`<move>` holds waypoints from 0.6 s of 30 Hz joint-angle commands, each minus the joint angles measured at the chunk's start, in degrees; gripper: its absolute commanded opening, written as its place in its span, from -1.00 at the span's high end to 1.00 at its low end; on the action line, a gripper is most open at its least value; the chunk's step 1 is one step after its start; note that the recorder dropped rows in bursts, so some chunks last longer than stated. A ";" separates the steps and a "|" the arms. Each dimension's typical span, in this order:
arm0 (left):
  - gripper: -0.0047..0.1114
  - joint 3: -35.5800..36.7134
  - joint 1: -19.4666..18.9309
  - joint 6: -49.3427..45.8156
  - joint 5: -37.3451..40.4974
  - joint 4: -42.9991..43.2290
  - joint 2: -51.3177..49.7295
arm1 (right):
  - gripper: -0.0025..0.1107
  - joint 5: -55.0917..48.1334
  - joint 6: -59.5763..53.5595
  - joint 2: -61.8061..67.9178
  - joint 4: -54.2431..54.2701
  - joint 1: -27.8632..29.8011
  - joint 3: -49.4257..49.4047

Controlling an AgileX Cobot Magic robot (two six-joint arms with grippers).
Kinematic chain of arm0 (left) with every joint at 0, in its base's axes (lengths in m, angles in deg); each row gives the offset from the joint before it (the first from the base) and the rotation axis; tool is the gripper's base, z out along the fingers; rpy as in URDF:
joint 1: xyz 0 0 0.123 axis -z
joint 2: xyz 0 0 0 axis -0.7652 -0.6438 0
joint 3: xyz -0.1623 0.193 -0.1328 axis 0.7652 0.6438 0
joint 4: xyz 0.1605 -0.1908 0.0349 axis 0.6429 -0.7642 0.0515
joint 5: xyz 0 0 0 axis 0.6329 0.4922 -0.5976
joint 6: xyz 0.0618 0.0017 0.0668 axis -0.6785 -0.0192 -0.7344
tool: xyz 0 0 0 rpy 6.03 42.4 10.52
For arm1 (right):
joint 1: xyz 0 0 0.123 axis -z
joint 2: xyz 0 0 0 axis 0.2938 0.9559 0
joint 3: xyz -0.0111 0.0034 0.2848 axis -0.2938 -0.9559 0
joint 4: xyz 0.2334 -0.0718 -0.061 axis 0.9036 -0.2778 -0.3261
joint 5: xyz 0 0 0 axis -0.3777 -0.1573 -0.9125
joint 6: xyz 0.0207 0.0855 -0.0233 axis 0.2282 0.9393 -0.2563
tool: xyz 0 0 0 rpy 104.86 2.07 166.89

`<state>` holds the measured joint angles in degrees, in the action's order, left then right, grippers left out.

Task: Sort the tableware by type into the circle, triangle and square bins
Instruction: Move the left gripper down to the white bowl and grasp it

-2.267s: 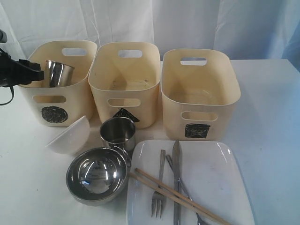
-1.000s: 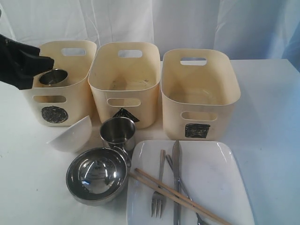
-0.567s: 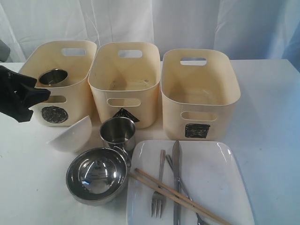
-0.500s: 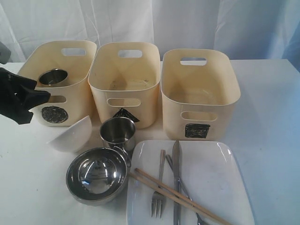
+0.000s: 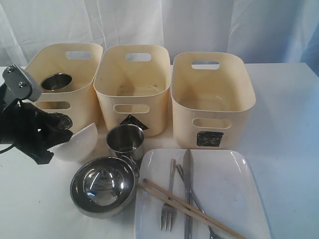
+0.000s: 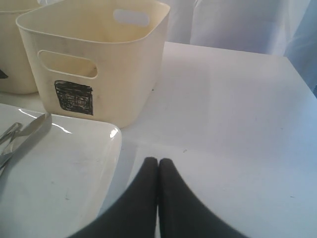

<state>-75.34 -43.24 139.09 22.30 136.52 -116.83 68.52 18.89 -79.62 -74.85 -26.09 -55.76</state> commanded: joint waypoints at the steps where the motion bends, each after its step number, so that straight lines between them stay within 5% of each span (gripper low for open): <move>1: -0.01 0.95 1.50 -0.21 4.92 0.18 -1.13 | 0.96 0.21 -0.19 -0.26 -0.31 0.39 -0.10; 18: -0.01 0.95 2.43 -0.41 4.60 0.18 -8.15 | 0.96 0.21 -0.19 -0.26 -0.31 0.39 -0.10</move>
<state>-74.76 -41.74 138.86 26.77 136.60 -124.36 68.52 18.79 -79.62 -74.85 -26.09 -55.76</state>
